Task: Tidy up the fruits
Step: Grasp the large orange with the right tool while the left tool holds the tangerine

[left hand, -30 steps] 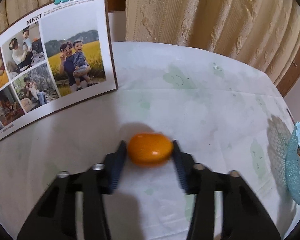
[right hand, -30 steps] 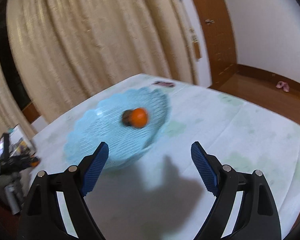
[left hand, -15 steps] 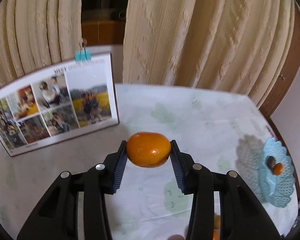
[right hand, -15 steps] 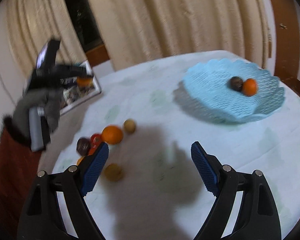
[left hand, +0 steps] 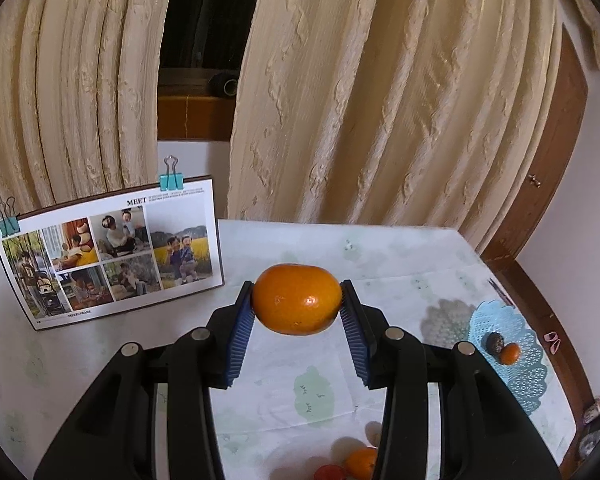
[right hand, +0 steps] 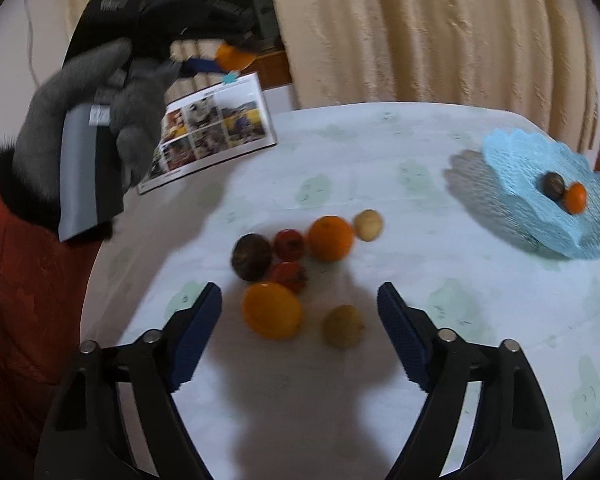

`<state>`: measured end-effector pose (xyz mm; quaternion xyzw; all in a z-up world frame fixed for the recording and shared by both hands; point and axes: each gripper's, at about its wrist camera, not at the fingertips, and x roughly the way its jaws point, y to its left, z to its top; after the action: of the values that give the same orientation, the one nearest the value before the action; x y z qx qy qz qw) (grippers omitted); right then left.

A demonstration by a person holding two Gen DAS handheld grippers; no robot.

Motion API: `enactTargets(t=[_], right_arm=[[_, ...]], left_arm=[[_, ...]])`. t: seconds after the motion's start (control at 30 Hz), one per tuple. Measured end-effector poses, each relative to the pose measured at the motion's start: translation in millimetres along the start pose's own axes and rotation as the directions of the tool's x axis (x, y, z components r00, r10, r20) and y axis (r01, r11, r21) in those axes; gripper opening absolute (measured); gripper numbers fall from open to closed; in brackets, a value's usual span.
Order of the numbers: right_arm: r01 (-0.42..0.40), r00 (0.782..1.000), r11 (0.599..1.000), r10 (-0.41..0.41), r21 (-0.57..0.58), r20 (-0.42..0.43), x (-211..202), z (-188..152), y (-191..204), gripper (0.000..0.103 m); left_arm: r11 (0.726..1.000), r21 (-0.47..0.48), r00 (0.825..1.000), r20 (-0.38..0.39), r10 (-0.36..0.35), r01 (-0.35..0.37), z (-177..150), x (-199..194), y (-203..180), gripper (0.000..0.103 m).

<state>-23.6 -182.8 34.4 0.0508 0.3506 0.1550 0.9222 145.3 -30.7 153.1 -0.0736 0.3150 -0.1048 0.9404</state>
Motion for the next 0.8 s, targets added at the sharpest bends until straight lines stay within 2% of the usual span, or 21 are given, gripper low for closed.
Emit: enactTargets(t=[0.27, 0.43, 0.67, 0.8], right_arm=[[0.047, 0.995, 0.993, -0.056, -0.104, -0.085, 39.5, -2.8, 25.2, 0.054], [0.057, 0.990, 0.989, -0.073, -0.136, -0.118, 49.2, -8.7, 30.2, 0.043], [0.053, 0.992, 0.990, -0.067, -0.128, -0.107, 44.8, -8.4, 29.2, 0.043], [0.051, 0.996, 0.993, -0.058, -0.103, -0.070, 30.2, -3.7, 24.9, 0.043]], left_arm=[[1.000, -0.013, 1.000, 0.012, -0.018, 0.018, 3.1, -8.8, 0.4, 0.043], [1.000, -0.014, 1.000, 0.020, -0.019, 0.019, 4.2, -11.0, 1.0, 0.043], [1.000, -0.012, 1.000, 0.021, -0.019, 0.019, 4.2, -10.9, 0.4, 0.043], [1.000, 0.006, 1.000, 0.031, 0.000, 0.000, 2.7, -11.2, -3.7, 0.043]])
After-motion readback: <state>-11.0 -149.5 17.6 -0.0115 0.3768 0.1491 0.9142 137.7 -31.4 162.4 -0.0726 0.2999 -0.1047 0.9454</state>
